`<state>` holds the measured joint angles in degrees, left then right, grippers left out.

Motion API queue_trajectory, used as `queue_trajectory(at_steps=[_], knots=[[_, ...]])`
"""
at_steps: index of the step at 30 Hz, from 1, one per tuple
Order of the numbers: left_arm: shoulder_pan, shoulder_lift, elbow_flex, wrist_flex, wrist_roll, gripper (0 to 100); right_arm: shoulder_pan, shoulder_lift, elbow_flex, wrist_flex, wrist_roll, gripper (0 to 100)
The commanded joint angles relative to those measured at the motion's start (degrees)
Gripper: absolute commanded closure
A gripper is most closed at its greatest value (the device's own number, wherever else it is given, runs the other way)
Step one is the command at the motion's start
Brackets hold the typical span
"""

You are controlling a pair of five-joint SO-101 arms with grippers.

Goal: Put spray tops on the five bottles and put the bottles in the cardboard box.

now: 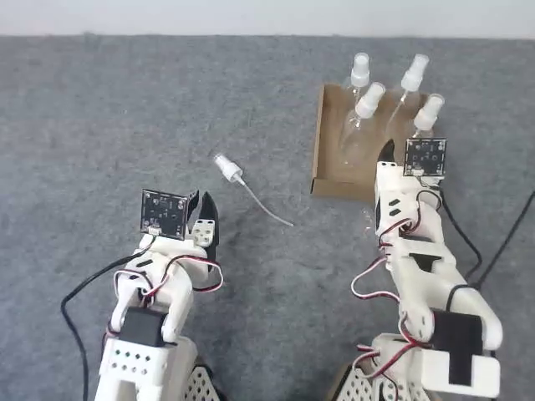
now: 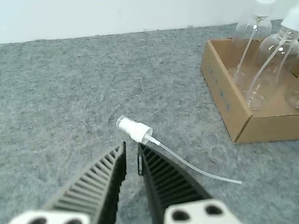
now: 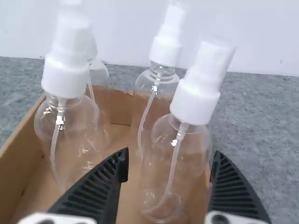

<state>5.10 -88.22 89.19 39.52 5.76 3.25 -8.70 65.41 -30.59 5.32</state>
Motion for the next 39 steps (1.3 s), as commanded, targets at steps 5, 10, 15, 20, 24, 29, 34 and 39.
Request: queue_trajectory(at_steps=[5,10,15,20,24,29,34,39], knots=[[-0.18,-1.14,-0.66,-1.49,-0.35,96,-0.22,-0.57,-5.98,-1.36,-0.35,78.6],[-0.18,-1.14,-0.66,-1.41,-0.35,96,-0.13,-0.57,-6.15,-1.36,-0.09,83.8],[-0.18,-1.14,-0.66,-1.41,-0.35,96,-0.13,-0.57,-6.24,-1.36,0.0,96.9],[-0.18,-1.14,-0.66,-1.41,-0.35,96,0.04,-1.1,-6.15,-1.36,0.0,99.2],[-0.18,-1.14,-0.66,-1.41,-0.35,96,1.1,-1.19,-5.98,-1.45,0.0,99.2],[-0.18,-1.14,-0.66,-1.41,-0.35,96,2.68,-1.19,-5.8,-1.19,-0.26,99.2],[-0.18,-1.14,-0.66,-1.41,-0.35,96,3.3,-1.54,-5.8,-0.84,0.0,99.1],[-0.18,-1.14,-0.66,-1.49,-0.35,96,3.91,-8.92,-6.59,12.97,0.09,99.0]])
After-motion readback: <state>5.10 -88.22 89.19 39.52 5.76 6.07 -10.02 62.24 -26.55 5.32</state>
